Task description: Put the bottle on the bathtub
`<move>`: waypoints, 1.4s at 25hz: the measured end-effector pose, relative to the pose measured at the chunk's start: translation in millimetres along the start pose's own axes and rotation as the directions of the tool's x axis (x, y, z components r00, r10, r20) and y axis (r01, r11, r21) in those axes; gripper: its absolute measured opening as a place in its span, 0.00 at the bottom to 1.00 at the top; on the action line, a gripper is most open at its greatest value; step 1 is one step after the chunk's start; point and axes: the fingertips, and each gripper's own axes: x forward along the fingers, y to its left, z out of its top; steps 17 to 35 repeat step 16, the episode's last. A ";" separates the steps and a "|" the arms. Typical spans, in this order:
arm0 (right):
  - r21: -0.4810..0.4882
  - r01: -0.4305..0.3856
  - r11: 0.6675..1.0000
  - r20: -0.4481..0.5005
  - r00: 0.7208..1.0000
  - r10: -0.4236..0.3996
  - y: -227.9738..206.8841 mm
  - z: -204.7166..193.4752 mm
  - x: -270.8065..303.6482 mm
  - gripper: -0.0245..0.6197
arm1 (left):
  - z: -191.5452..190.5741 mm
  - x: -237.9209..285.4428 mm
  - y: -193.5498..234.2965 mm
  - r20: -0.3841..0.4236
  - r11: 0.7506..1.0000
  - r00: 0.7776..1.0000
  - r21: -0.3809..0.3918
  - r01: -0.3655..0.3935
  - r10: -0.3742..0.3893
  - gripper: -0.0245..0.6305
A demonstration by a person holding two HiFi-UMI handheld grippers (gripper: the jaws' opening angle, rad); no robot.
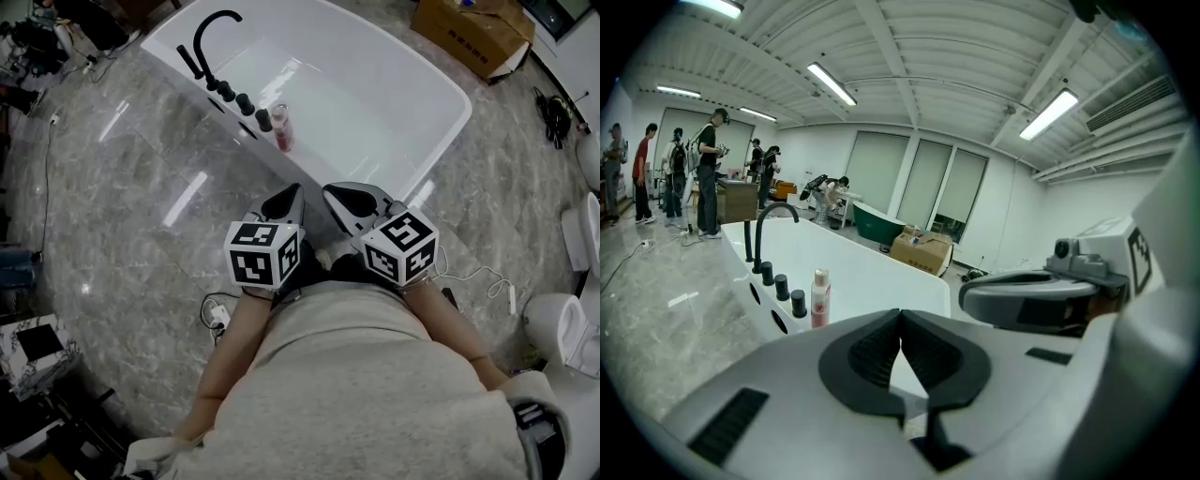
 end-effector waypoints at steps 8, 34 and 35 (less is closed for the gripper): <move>0.019 0.015 1.000 0.004 1.000 -0.015 -0.5 0.3 -0.4 0.04 | 0.4 -4.9 1.8 0.008 1.000 1.000 -0.014 -0.002 0.002 0.05; 0.058 0.012 0.998 0.004 1.000 -0.013 3.1 -2.6 -1.3 0.04 | -9.5 -12.8 2.3 -0.003 0.999 1.000 -0.036 -0.003 0.003 0.05; 0.058 0.012 0.998 0.004 1.000 -0.013 3.1 -2.6 -1.3 0.04 | -9.5 -12.8 2.3 -0.003 0.999 1.000 -0.036 -0.003 0.003 0.05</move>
